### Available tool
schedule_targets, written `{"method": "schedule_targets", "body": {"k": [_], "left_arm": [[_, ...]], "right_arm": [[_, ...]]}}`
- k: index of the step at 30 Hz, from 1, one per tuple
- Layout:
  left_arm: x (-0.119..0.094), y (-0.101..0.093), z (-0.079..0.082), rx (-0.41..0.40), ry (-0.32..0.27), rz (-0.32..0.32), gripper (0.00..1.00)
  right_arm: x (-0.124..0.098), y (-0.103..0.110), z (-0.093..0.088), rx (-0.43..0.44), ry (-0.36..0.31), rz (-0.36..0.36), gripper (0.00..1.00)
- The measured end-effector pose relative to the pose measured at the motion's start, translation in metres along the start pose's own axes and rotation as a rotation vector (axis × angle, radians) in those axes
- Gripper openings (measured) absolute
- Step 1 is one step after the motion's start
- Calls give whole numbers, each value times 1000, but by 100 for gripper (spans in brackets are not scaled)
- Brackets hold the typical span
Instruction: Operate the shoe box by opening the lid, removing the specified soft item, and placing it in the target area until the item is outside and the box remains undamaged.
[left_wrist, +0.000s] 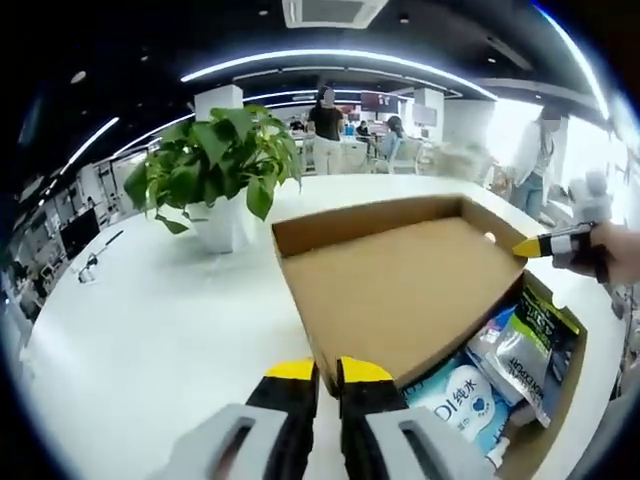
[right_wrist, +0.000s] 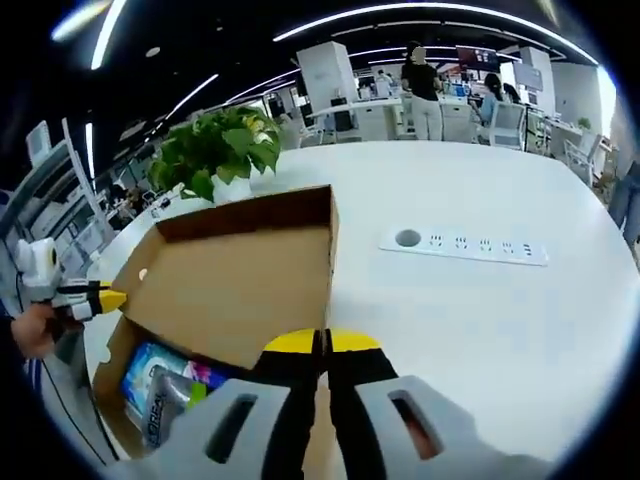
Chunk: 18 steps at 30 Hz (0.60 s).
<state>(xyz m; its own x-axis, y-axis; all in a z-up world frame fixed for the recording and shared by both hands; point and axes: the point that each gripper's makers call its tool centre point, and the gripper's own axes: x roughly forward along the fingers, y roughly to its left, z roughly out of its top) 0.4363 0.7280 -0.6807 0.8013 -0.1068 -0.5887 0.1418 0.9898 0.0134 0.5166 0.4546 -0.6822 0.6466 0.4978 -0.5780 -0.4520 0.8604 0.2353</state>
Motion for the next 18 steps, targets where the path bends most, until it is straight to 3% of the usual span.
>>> {"method": "schedule_targets", "body": {"k": [9,18], "left_arm": [[-7,4,-18,-30,53,0,7],[-10,3,-22,-26,68,-8,8]], "right_arm": [[7,6,-12,21,43,12,3],[7,9,-19,25,68,16,3]]}}
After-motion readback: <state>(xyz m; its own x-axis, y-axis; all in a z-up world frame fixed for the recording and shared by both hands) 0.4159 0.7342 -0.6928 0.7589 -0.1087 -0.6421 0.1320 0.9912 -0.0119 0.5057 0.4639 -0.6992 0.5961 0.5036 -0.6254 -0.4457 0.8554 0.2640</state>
